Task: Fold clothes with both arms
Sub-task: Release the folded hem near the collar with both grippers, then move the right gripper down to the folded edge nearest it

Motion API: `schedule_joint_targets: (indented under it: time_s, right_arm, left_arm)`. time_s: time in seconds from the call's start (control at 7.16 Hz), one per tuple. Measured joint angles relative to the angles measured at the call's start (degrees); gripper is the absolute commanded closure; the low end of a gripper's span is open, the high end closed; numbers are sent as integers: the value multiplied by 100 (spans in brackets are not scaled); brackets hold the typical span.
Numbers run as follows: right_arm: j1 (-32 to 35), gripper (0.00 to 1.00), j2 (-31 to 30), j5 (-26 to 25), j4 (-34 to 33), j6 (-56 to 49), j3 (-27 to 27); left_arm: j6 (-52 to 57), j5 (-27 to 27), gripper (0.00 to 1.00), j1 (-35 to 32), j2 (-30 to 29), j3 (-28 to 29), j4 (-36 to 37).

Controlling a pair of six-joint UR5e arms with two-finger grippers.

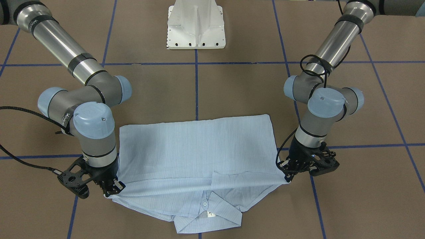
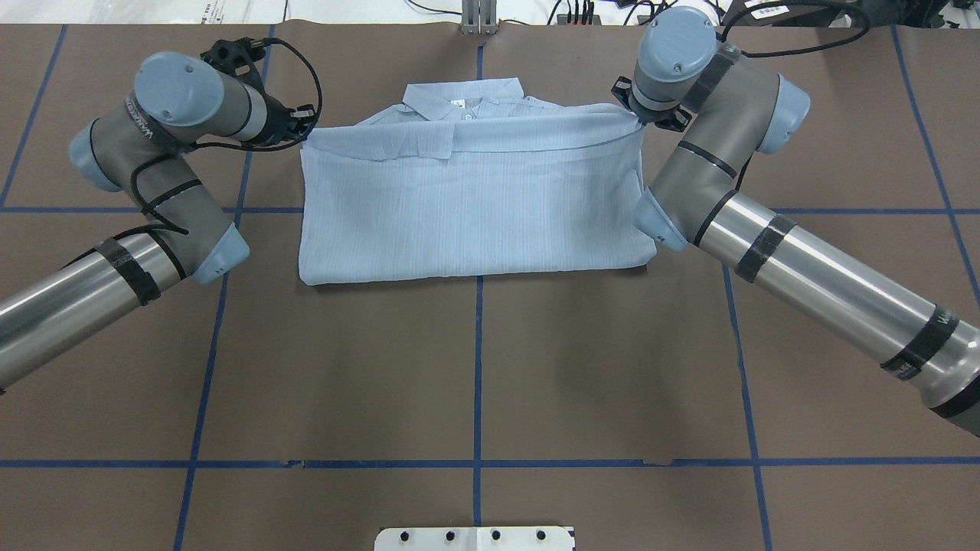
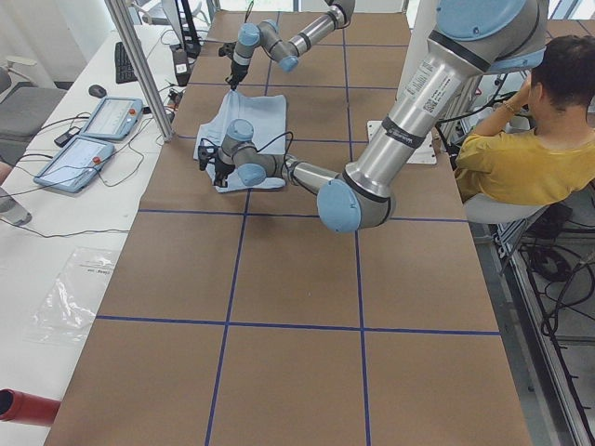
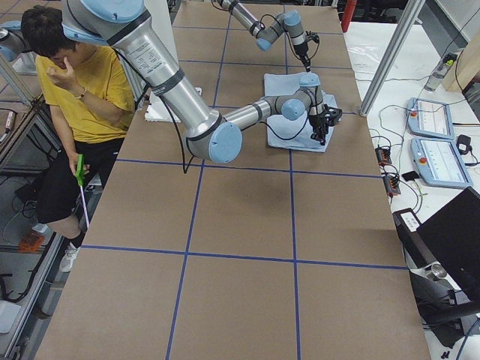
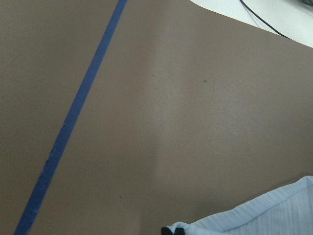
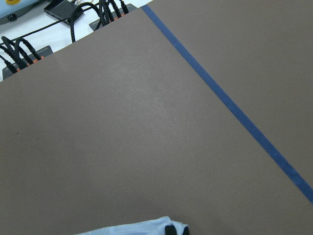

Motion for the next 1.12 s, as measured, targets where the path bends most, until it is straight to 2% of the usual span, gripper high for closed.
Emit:
schedule_joint_targets:
  time_s: [0.28, 0.56, 0.7, 0.98, 1.12]
  right_arm:
    - [-12, 0, 48, 11, -3, -3, -5]
    - [12, 0, 9, 346, -27, -10, 227]
    - [40, 0, -233, 559, -44, 0, 619]
    - [-135, 0, -1387, 765, -27, 279, 2120]
    - [-339, 5, -1853, 753, 11, 652, 2610]
  left_arm:
    - [-3, -3, 71, -3, 41, -5, -31]
    - [3, -261, 71, -27, 123, -107, -26]
    - [6, -526, 71, -41, 254, -324, -10]
    - [1, -727, 71, -52, 541, -768, 18]
    - [3, -729, 71, -55, 608, -841, 21]
